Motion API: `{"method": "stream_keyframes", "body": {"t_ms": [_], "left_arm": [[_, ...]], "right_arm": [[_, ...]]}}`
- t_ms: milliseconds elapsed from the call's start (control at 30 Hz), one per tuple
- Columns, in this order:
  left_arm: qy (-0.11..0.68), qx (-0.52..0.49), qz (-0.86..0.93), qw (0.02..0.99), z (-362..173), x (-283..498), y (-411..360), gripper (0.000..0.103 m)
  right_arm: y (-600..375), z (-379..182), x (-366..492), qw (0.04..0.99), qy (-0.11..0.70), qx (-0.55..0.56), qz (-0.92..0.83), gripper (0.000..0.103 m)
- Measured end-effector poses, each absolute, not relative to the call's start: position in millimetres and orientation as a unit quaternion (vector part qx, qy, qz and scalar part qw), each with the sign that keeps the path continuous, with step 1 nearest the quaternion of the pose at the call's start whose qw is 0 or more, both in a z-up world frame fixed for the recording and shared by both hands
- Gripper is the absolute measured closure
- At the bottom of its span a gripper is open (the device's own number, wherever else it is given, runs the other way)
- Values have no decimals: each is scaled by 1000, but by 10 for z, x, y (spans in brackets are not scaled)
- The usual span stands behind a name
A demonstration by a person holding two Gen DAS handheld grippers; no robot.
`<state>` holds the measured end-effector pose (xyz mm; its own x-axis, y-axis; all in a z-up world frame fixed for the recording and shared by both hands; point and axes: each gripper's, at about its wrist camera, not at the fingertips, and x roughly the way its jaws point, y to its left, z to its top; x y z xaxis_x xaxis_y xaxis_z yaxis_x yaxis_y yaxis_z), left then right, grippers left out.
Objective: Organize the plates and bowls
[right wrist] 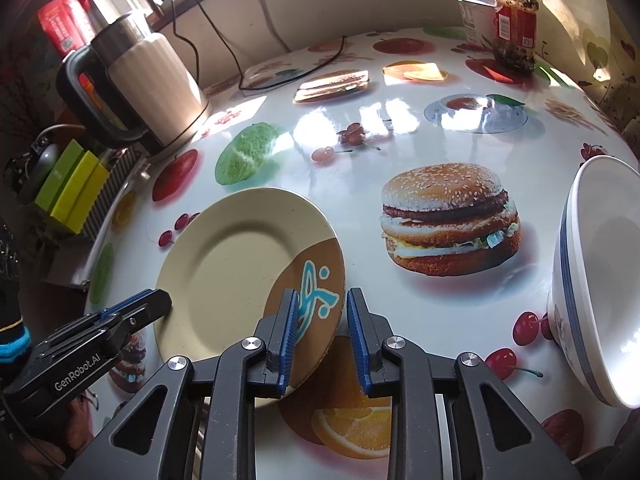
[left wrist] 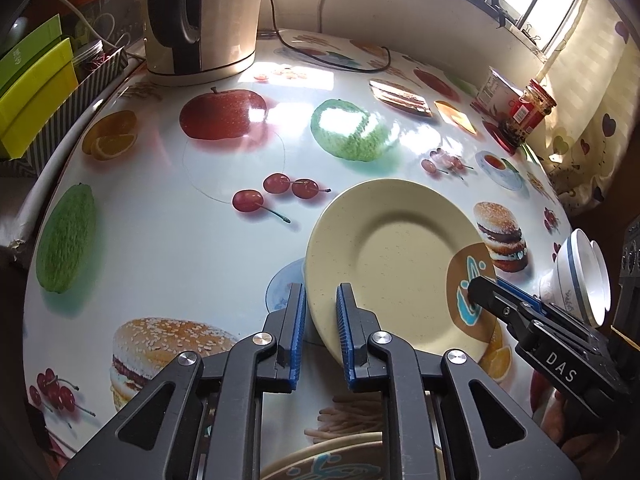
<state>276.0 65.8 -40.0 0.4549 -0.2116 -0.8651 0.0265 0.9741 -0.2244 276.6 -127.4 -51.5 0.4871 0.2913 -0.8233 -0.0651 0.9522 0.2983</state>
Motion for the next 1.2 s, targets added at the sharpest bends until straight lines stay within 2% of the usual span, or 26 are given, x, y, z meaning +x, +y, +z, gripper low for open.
{"method": "stream_keyframes", "body": {"t_ms": [1200], "left_arm": [[496,-86,-63,862,-206,2571,654,87]], "right_arm": [[-1296,-365,2635,864,478,110,110,80]]}}
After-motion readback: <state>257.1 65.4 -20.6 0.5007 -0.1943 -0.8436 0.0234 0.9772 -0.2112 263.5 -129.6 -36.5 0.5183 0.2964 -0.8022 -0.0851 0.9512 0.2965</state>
